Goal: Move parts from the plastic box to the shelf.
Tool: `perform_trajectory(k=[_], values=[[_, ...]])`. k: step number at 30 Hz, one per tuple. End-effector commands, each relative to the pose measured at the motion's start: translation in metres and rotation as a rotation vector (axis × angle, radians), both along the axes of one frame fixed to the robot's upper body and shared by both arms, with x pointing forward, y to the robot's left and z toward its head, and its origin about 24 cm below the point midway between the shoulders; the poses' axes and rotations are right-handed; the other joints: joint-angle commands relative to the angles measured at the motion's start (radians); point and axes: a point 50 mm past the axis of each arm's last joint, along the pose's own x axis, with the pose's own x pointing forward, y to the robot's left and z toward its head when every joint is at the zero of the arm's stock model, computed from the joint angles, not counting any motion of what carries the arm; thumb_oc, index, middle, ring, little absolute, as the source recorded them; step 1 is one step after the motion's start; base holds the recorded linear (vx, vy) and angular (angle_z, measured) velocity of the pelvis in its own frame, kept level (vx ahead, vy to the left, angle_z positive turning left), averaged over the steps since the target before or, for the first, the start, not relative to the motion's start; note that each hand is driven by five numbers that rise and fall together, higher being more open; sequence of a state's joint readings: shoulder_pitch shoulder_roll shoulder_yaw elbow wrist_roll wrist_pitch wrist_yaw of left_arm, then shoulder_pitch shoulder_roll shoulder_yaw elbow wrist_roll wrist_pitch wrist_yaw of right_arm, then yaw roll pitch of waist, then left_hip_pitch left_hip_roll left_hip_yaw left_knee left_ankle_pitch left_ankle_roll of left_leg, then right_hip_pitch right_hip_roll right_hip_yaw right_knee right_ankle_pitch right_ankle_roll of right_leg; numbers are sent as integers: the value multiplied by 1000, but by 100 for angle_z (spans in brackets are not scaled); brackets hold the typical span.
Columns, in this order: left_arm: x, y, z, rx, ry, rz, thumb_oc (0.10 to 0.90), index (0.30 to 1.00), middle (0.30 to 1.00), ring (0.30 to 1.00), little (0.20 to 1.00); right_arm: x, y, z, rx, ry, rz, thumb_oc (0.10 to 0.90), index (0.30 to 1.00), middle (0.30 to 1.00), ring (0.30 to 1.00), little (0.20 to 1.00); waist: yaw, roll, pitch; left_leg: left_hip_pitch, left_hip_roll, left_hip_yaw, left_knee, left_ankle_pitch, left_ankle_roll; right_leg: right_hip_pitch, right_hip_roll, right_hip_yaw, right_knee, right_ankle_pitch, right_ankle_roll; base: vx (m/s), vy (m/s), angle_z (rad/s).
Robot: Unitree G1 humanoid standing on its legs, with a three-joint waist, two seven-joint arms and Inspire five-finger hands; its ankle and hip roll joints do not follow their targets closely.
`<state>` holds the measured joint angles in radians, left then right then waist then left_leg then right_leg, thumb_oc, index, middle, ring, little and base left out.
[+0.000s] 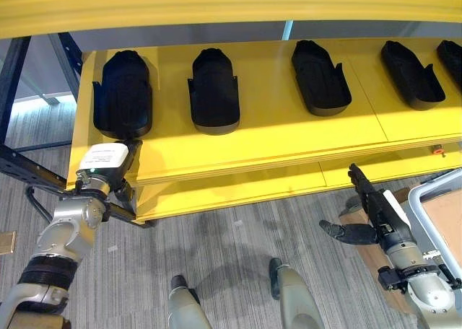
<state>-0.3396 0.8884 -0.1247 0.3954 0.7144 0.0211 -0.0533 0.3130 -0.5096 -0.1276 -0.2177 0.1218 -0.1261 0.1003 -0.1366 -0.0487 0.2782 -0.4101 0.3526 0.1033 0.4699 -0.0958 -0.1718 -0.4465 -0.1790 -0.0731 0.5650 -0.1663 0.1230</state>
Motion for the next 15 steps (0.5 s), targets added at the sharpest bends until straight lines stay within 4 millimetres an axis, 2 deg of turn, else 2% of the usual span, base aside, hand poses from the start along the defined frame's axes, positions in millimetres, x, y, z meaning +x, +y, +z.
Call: perform_trajectory(k=[1,5,6,8,9,10,13,15], values=[[13,1,49,87,-170,-23,900,1000,1000,1000,1000,4,3,36,-3,-209,43,900,1000,1000,1000,1000,-22,-3,-68,3,18,22,1,25,42,67,-21,41,-36,52,3,0,0,0],[4,-6,47,75,-191,-59,900,1000,1000,1000,1000,4,3,35,0,-204,40,900,1000,1000,1000,1000,-12,-5,-65,5,17,20,2,24,41,72,-22,39,-38,52,1,0,0,0],[-4,-13,47,66,-213,-97,900,1000,1000,1000,1000,4,2,35,0,-206,31,900,1000,1000,1000,1000,-1,-5,-60,5,16,18,0,24,42,71,-22,37,-38,52,0,0,0,0],[-10,-13,44,59,-213,-101,900,1000,1000,1000,1000,4,1,35,-1,-206,27,900,1000,1000,1000,1000,2,-4,-58,5,16,18,0,24,42,71,-22,37,-38,52,-2,0,0,0],[-23,-20,40,45,-218,-133,900,1000,1000,1000,1000,4,0,35,-3,-206,13,900,1000,1000,1000,1000,8,-4,-55,6,16,16,-5,24,43,73,-21,34,-38,50,-4,0,0,0],[-24,-20,40,45,-216,-130,900,1000,1000,1000,1000,4,0,35,-4,-204,16,900,1000,1000,1000,1000,6,-4,-56,7,16,17,-5,24,43,74,-21,35,-38,50,-4,0,0,0],[-50,-29,35,-10,-224,-182,900,1000,1000,1000,1000,6,-2,37,-8,-212,0,900,1000,1000,1000,1000,20,-2,-49,10,15,11,-10,23,45,82,-19,31,-39,46,-8,0,0,0],[-56,-33,34,-41,-232,-202,900,1000,1000,1000,1000,7,-2,38,-4,-220,1,900,1000,1000,1000,1000,23,-1,-47,12,16,9,-10,24,46,85,-19,31,-38,47,-9,0,0,0]])
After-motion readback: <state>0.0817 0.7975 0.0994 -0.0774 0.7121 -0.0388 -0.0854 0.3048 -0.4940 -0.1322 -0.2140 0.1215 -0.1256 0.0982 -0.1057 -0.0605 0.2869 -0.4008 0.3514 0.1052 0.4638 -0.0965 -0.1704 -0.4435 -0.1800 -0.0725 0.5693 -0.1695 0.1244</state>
